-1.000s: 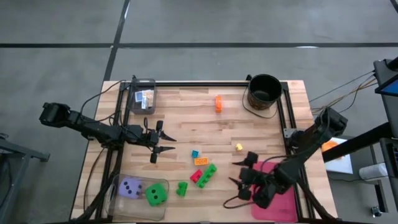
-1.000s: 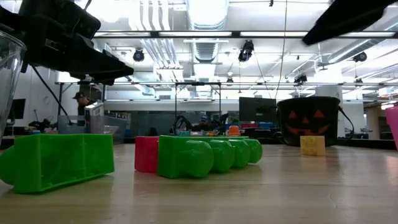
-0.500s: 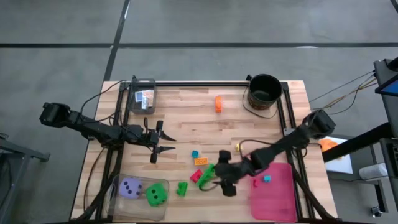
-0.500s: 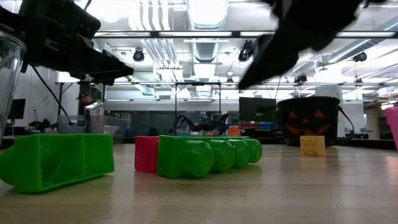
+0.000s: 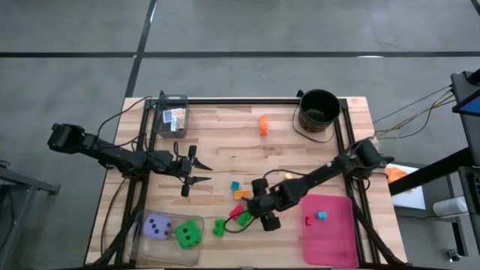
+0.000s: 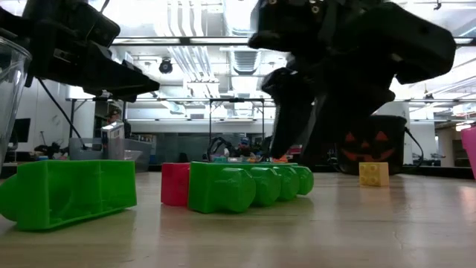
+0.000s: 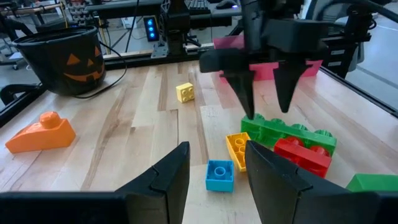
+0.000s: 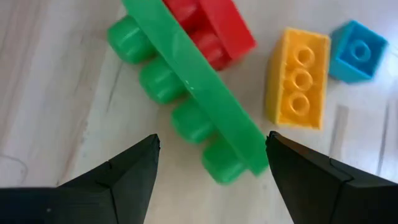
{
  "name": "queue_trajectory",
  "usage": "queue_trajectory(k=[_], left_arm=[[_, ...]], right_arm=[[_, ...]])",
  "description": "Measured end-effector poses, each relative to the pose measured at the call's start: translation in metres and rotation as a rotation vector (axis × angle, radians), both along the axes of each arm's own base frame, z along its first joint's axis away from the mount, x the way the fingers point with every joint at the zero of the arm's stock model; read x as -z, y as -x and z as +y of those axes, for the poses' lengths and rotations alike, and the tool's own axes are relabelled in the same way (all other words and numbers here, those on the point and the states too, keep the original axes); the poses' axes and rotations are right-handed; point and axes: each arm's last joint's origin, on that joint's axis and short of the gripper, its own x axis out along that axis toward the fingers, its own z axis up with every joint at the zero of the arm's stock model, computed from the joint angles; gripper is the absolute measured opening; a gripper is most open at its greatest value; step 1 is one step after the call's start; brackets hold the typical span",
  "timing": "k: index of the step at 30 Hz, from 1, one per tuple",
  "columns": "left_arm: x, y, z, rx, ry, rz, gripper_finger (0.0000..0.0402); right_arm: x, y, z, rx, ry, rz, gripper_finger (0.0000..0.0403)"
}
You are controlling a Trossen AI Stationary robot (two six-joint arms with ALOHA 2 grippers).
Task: Pick & Place Toys
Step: Put the right green game piece into the pink bin
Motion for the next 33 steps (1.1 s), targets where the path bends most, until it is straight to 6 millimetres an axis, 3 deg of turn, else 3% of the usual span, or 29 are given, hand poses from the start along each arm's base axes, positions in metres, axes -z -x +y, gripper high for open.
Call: queue_trajectory(k=[7, 14, 18, 24, 33], left_arm=[[0.001, 0.0, 0.0, 0.0, -0.001, 0.008, 0.0158], [0.001, 0.0, 0.0, 0.0, -0.001, 0.015, 0.0158], [0.001, 0.0, 0.0, 0.0, -0.002, 0.016, 0.0158], [0.001, 0.0, 0.0, 0.0, -0.001, 0.016, 0.0158], [0.001, 0.0, 0.0, 0.0, -0.001, 0.015, 0.0158]], right_arm=[[0.013, -0.031, 0.012, -0.115, 0.1, 0.141, 0.0294], [0.025, -0.049, 0.017, -0.151, 0.139, 0.242, 0.0287], [0.024, -0.05, 0.018, -0.139, 0.137, 0.249, 0.0242], [0.011, -0.046, 0.016, -0.107, 0.147, 0.237, 0.0123], [-0.01, -0.036, 0.024, -0.118, 0.145, 0.21, 0.0123]])
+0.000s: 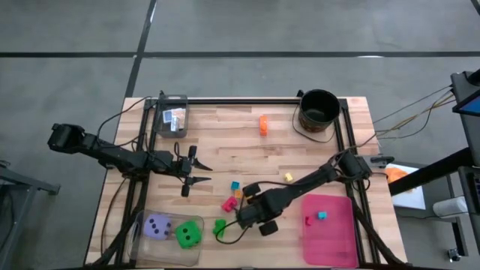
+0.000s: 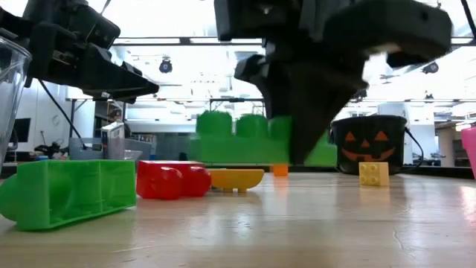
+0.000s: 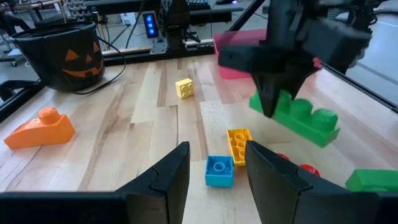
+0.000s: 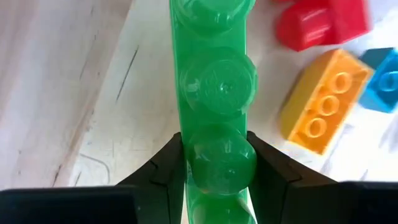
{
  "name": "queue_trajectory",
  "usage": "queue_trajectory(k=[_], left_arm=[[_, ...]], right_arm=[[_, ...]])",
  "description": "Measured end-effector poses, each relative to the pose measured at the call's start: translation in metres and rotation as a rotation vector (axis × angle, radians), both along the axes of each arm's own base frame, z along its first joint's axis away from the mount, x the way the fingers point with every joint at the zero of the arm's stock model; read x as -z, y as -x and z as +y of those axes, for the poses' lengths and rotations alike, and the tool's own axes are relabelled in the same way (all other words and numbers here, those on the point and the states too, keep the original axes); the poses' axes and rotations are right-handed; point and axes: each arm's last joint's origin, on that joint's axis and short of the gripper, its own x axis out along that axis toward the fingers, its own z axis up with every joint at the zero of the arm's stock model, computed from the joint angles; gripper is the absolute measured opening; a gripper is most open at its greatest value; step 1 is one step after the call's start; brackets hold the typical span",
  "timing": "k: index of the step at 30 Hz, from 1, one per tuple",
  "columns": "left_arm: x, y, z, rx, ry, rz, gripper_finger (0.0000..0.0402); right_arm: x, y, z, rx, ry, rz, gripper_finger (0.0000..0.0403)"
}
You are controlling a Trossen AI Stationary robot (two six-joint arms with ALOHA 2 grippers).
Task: Pick & Place Toys
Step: Put the right green game piece into the pink bin
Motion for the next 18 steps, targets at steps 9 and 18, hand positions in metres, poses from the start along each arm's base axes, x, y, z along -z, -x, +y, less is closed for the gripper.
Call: queue_trajectory(k=[9, 18], left_arm=[[0.0, 0.0, 0.0, 0.0, 0.001, 0.0, 0.0158], [0.0, 0.0, 0.0, 0.0, 0.004, 0.0, 0.0158]], right_arm=[[-0.031, 0.0, 0.02, -0.076, -0.2, -0.253, 0.0123], [-0.02, 0.017, 0.017, -0.173, -0.424, -0.685, 0.0123]])
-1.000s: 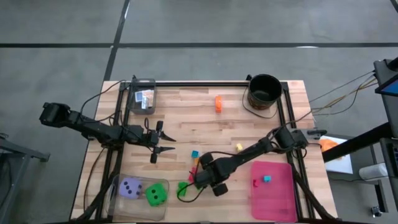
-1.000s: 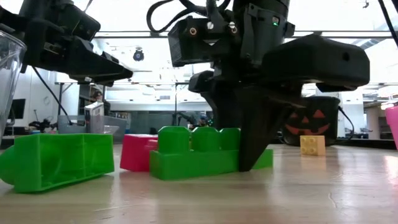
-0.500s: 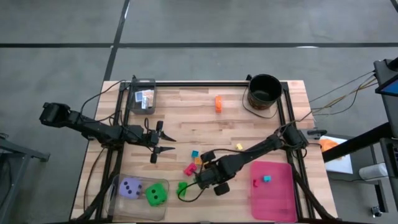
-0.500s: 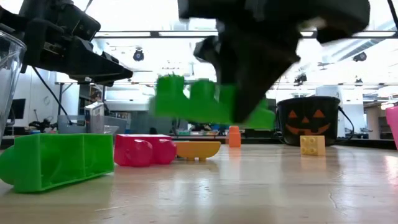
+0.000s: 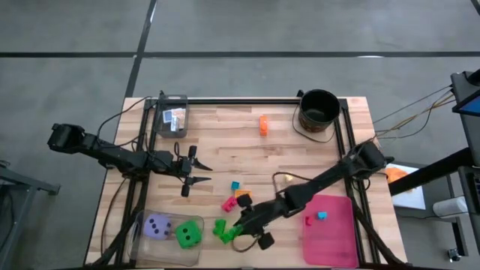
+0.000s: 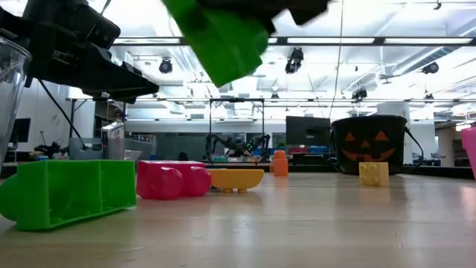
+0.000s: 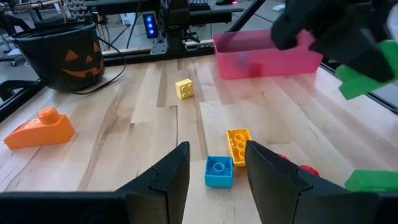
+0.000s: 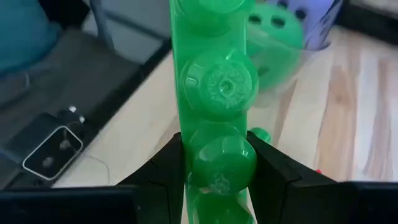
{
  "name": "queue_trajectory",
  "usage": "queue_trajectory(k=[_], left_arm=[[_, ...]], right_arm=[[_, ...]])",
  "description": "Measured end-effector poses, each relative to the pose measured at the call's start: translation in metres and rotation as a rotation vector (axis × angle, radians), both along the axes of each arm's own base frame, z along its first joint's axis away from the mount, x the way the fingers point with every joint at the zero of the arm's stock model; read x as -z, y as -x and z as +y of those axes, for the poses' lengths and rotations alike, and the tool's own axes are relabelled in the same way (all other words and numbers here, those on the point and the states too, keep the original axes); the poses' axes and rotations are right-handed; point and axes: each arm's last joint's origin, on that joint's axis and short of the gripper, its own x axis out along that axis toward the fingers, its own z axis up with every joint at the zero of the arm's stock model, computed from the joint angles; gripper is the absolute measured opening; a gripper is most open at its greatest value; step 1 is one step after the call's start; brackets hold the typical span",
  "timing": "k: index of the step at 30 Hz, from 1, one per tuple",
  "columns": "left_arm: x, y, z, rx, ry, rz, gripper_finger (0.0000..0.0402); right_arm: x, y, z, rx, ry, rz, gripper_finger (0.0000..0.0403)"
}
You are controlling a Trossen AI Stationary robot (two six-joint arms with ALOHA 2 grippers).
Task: Pick & Place Toys
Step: Put the right green game piece into the pink bin
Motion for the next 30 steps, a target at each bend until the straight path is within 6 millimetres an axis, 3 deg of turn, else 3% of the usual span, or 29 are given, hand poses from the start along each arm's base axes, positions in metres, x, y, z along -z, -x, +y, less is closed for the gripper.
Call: queue_trajectory(k=[5, 12, 23, 30], left_arm=[[0.0, 0.0, 0.0, 0.0, 0.0, 0.001, 0.0158], [0.0, 0.0, 0.0, 0.0, 0.0, -0.002, 0.0158], [-0.001, 0.0, 0.0, 0.0, 0.0, -0.007, 0.0158], [-0.001, 0.0, 0.0, 0.0, 0.0, -0.007, 0.0158]], right_arm=[[0.021, 0.035, -0.018, 0.059, -0.105, -0.149, 0.0123], [0.032, 0.094, -0.038, 0.203, -0.201, -0.097, 0.0123], [-0.005, 0.168, -0.05, 0.338, -0.322, 0.11, 0.0123], [-0.03, 0.204, -0.054, 0.456, -0.373, 0.28, 0.0123]])
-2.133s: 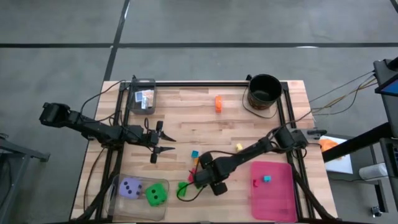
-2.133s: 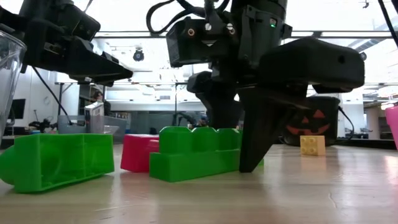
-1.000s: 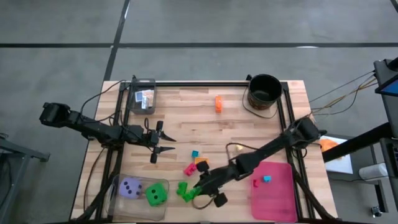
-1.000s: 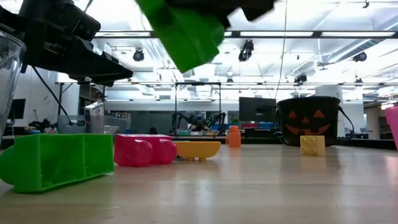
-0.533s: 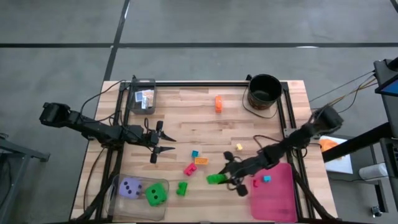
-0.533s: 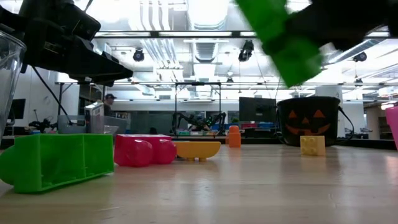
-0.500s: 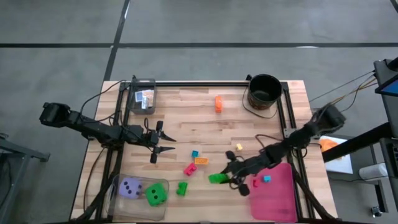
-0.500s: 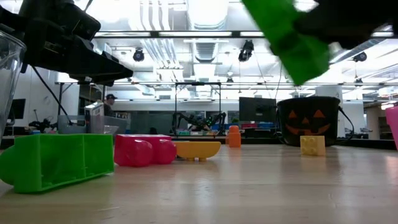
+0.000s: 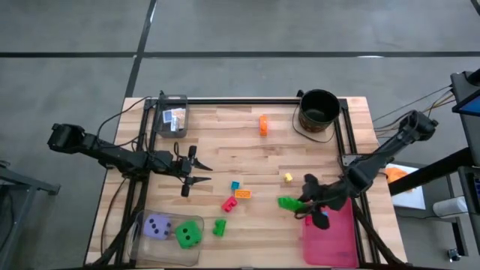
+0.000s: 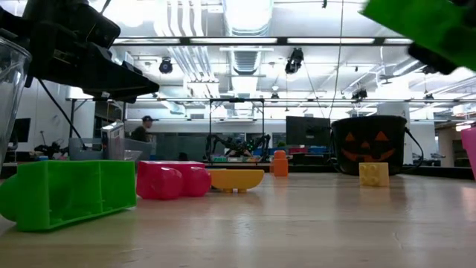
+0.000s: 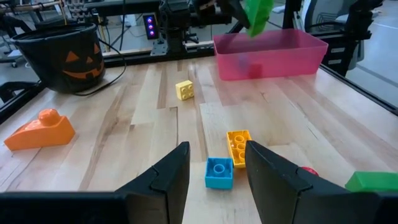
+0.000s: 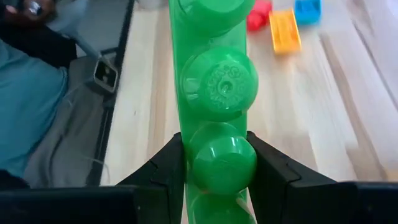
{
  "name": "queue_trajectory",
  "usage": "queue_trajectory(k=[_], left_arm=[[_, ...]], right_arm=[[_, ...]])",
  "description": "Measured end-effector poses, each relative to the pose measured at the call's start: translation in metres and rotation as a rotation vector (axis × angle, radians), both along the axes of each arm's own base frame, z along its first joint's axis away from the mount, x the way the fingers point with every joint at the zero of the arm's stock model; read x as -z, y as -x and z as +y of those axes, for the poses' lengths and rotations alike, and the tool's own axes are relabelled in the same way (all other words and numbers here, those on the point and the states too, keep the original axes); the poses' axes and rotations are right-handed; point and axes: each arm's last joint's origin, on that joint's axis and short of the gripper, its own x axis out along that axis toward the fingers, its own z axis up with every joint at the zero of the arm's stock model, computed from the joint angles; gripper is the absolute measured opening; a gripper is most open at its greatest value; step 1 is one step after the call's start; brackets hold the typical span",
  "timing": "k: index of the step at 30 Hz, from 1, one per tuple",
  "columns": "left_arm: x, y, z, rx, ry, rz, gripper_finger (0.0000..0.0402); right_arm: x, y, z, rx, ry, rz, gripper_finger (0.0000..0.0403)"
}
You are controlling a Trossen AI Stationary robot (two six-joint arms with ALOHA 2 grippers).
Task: Pick & Place Toys
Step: Put the right green game piece into the pink bin
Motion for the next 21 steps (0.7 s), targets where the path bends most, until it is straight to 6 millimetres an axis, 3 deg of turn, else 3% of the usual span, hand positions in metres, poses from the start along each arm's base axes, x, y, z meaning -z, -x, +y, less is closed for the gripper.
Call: queue_trajectory(k=[12, 21], left_arm=[[0.0, 0.0, 0.0, 0.0, -0.002, 0.0, 0.0157], [0.0, 0.0, 0.0, 0.0, -0.002, 0.0, 0.0157]], right_arm=[[-0.019, 0.034, 0.016, 0.195, -0.011, 0.496, 0.0123], [0.025, 0.029, 0.046, 0.251, 0.062, 0.884, 0.0123]])
